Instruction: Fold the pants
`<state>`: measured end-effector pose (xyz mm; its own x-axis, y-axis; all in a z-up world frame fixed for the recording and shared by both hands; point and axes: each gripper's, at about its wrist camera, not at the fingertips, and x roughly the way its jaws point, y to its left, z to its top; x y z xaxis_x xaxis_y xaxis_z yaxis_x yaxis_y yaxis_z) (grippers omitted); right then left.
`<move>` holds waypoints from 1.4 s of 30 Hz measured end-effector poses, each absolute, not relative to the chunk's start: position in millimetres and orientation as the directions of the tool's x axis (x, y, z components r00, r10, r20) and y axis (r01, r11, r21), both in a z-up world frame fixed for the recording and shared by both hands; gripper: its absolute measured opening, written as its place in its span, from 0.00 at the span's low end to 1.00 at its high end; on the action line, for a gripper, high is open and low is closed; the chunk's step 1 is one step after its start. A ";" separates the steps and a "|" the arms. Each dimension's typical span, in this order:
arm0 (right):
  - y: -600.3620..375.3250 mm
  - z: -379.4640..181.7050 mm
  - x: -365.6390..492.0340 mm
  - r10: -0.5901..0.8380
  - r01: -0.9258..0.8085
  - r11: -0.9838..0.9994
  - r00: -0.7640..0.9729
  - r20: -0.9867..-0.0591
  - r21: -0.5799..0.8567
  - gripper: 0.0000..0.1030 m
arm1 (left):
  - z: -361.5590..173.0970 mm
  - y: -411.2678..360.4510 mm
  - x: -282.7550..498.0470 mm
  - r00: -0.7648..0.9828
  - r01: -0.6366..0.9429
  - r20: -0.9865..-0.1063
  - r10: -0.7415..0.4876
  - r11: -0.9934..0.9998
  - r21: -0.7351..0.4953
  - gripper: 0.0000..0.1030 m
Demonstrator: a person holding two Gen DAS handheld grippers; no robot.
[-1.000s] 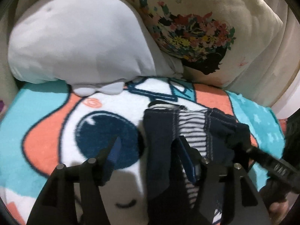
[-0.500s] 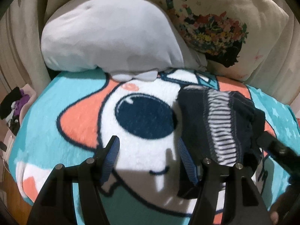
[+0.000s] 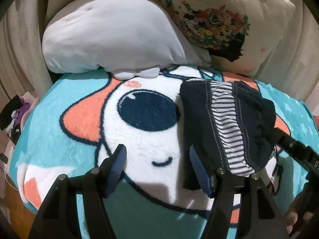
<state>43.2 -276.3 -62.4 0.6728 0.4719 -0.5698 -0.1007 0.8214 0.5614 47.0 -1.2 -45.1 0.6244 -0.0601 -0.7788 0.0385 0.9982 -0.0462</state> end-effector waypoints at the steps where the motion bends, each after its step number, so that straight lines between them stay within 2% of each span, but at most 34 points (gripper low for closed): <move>1: -278.9 -60.8 41.0 0.464 -0.095 0.824 0.678 -0.570 0.558 0.63 | -44.2 -3.1 45.3 0.628 0.042 -0.776 -0.059 0.998 -0.042 0.63; 9: -287.0 -57.7 27.8 0.426 -0.066 0.842 0.692 -0.583 0.536 0.64 | -37.8 -19.5 28.6 0.638 0.086 -0.765 -0.088 0.995 -0.044 0.68; 20: -294.9 -54.5 9.0 0.408 -0.055 0.847 0.704 -0.581 0.528 0.67 | -31.8 -41.0 3.5 0.633 0.144 -0.766 -0.111 0.989 -0.025 0.68; 36: -289.7 -50.0 -8.2 0.405 -0.069 0.855 0.706 -0.580 0.513 0.69 | -25.9 -34.6 -7.7 0.640 0.149 -0.758 -0.124 0.988 -0.037 0.69; 42: -285.5 -38.7 5.2 0.395 -0.091 0.870 0.717 -0.574 0.485 0.69 | -20.5 -7.1 15.3 0.652 0.075 -0.752 -0.102 0.995 -0.070 0.69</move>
<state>5.2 -285.5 -38.7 0.7170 0.3952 -0.5742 -0.0908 0.8697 0.4852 15.3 -7.1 -20.5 0.6518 -0.1015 -0.7516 0.0747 0.9948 -0.0696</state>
